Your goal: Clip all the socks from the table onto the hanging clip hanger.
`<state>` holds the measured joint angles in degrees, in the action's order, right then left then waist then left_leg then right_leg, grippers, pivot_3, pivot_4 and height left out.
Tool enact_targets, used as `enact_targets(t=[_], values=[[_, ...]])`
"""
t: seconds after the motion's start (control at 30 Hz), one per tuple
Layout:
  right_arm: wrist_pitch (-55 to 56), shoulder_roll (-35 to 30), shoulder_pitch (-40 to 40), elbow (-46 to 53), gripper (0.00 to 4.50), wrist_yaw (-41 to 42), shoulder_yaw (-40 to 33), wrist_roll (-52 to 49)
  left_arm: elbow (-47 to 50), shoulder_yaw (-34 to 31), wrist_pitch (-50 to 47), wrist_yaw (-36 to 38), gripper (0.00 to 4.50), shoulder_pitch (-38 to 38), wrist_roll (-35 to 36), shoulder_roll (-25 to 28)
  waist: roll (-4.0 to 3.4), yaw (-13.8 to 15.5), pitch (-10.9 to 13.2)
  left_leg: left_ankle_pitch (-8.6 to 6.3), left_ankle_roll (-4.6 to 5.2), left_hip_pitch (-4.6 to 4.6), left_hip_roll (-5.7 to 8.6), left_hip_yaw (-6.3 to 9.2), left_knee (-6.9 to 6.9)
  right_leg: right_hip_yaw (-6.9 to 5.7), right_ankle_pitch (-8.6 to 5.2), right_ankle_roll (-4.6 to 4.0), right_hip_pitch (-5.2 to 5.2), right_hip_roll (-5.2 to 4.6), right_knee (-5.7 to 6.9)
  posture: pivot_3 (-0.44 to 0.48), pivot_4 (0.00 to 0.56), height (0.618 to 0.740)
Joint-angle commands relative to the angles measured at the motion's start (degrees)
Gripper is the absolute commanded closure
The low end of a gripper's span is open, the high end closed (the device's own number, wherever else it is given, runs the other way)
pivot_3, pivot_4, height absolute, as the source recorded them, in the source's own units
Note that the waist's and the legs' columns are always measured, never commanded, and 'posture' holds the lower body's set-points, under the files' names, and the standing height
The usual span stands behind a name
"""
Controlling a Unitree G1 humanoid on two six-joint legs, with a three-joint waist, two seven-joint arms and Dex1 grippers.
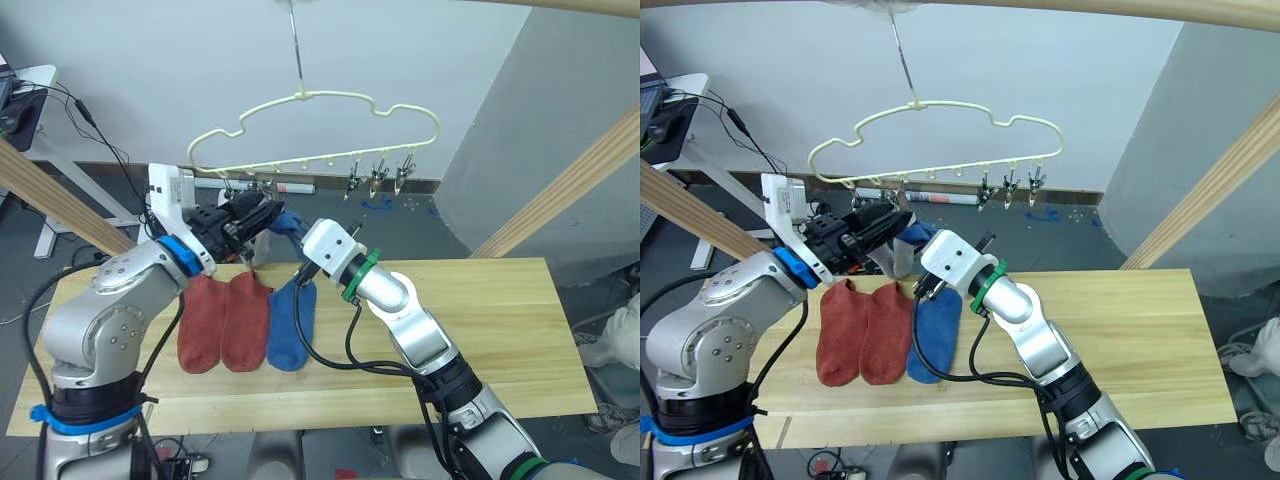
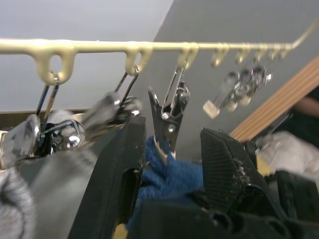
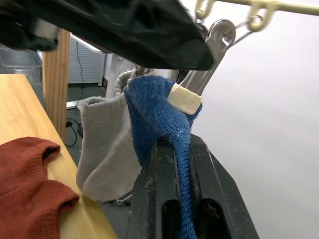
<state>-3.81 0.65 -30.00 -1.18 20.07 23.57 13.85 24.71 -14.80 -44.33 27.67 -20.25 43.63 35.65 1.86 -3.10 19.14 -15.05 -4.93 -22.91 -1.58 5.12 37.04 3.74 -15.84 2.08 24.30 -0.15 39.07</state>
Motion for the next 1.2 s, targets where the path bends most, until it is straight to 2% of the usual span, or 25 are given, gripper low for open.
enact_targets(t=[0.03, 0.07, 0.3, 0.43, 0.63, 0.83, 1.0, 1.2], values=[[0.2, -0.1, 0.0, 2.0, 3.40, 1.0, -0.5, -1.6, 2.6, -0.8, 3.0, 3.1, 2.46, 1.9, -2.0, 2.8, 0.00, 0.1, 0.0, 0.00, 0.00, 0.00, 0.00, 0.00, 0.00, 0.00, 0.00, 0.00, 0.00, 0.00, 0.00, 0.009, 0.320, 0.735], [0.1, -0.6, -0.1, 2.1, 3.06, 1.2, -0.4, -1.1, 2.9, -0.8, 3.4, 3.9, 2.46, 2.7, -2.4, 3.5, 0.00, 0.1, 0.0, 0.00, 0.00, 0.00, 0.00, -0.01, 0.00, 0.00, 0.00, 0.00, 0.00, 0.00, -0.01, 0.009, 0.320, 0.735], [-2.0, -8.1, 2.0, 7.8, 3.06, 6.9, -0.4, -1.2, 3.7, 2.5, 9.9, 9.4, 2.46, 6.3, -8.1, 6.5, 0.00, 0.5, 0.0, -0.02, 0.04, -0.02, 0.02, 0.00, -0.01, -0.01, 0.00, 0.00, 0.00, 0.01, -0.02, 0.000, 0.317, 0.735], [-8.4, -13.0, 5.1, 15.5, 3.06, 11.4, -2.9, -4.6, 4.3, 3.4, 11.4, 10.9, 2.46, 6.5, -9.6, 7.0, 0.00, 1.0, 0.0, -0.09, 0.16, -0.03, 0.02, 0.00, -0.01, 0.00, 0.00, 0.01, 0.00, 0.01, -0.05, -0.003, 0.314, 0.735], [-25.3, -10.5, 3.3, 23.9, 3.06, 8.3, -13.3, -11.8, 4.3, 4.7, 12.8, 15.8, 2.46, 4.1, -9.3, 8.4, 0.00, 1.1, 0.0, -0.11, 0.19, 0.01, 0.00, 0.00, 0.01, -0.01, 0.04, -0.07, 0.00, 0.12, 0.00, -0.009, 0.315, 0.735], [-38.8, -7.2, -3.9, 24.5, 3.06, 4.3, -18.9, -16.2, 2.6, 6.3, 14.2, 19.0, 2.46, 0.9, -9.5, 8.2, 0.00, 1.0, 0.0, -0.07, 0.14, 0.02, -0.01, -0.01, 0.01, -0.02, 0.09, -0.15, 0.01, 0.23, 0.00, -0.020, 0.313, 0.735], [-42.1, -7.3, -5.8, 24.2, 3.06, 2.5, -19.4, -17.5, 1.5, 6.9, 15.1, 20.1, 2.46, 0.5, -10.5, 7.9, -0.01, 0.9, 0.0, -0.08, 0.15, -0.07, 0.02, -0.02, -0.04, -0.04, 0.09, -0.15, 0.09, 0.21, -0.04, -0.018, 0.315, 0.735], [-41.0, -8.1, -7.0, 24.8, 3.06, 2.4, -18.0, -18.7, 0.9, 6.9, 16.3, 20.8, 2.46, 1.3, -11.4, 7.3, -0.01, 0.7, 0.0, -0.09, 0.17, -0.07, 0.03, -0.07, -0.03, -0.03, 0.09, -0.15, 0.09, 0.21, -0.05, -0.021, 0.318, 0.735]])
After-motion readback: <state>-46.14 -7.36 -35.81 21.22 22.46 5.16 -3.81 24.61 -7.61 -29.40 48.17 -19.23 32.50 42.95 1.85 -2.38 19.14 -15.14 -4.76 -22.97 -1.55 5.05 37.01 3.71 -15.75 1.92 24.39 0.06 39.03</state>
